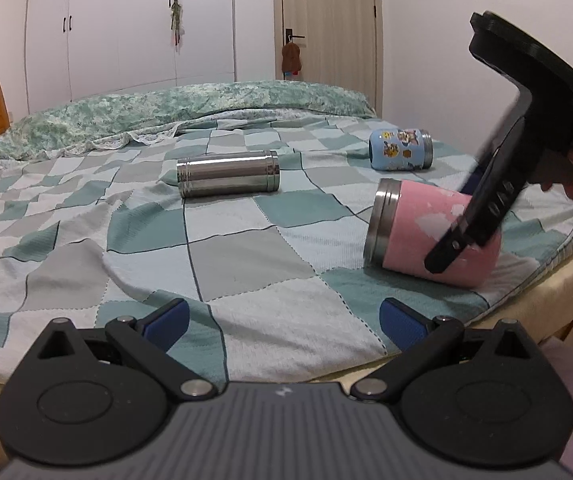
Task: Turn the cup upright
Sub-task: 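Grasp the pink cup's body with the right gripper, then rotate the right gripper to turn the pink cup rim-up and lower it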
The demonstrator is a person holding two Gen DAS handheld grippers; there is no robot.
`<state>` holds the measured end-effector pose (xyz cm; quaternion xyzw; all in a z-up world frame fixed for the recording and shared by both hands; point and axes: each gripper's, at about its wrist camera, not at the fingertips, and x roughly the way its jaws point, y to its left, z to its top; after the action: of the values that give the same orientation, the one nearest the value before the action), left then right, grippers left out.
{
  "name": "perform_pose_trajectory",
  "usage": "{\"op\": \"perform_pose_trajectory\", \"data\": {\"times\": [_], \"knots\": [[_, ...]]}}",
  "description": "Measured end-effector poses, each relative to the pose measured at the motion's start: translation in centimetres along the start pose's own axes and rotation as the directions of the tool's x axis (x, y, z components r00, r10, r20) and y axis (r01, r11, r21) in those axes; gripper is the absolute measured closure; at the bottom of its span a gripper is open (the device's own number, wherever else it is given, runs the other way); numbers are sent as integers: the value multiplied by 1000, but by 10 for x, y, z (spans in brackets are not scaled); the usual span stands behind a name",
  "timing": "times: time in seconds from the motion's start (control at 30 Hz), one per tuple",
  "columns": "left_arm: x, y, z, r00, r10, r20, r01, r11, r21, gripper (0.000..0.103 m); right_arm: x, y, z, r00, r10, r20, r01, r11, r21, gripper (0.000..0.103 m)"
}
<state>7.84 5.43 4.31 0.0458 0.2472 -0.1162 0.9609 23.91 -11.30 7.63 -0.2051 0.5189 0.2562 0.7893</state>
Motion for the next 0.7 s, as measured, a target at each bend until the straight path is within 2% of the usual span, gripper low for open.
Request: {"op": "perform_pose_trajectory", "data": {"times": [0.07,0.13,0.17,0.23,0.3,0.37,0.5,0.63,0.7], "knots": [[2,4,1,1000,-11,5,11,1000,-10,0,-1,-16,-3,999,35,1,-34,983,182,16],[4,8,3,1000,-15,8,15,1000,-15,0,-3,-31,-15,998,61,31,-68,931,357,16],[5,9,4,1000,-16,9,16,1000,-18,0,-4,-36,-23,996,75,46,-88,899,429,17],[8,13,7,1000,-17,9,17,1000,-25,0,-4,-44,-41,991,95,91,-130,807,576,17],[10,15,9,1000,-23,13,24,999,-30,0,-6,-47,-60,986,93,138,-164,701,694,18],[11,16,11,1000,-27,16,28,999,-31,0,-7,-45,-70,982,81,168,-180,651,737,19],[13,16,12,999,-28,16,28,999,-22,0,-8,-40,-64,985,58,162,-157,687,710,19],[14,15,12,1000,-24,14,24,999,-21,0,-13,-44,-42,987,11,158,-108,778,619,0],[14,15,13,1000,-22,13,23,1000,-19,0,-10,-45,-29,989,2,147,-87,811,578,0]]}}
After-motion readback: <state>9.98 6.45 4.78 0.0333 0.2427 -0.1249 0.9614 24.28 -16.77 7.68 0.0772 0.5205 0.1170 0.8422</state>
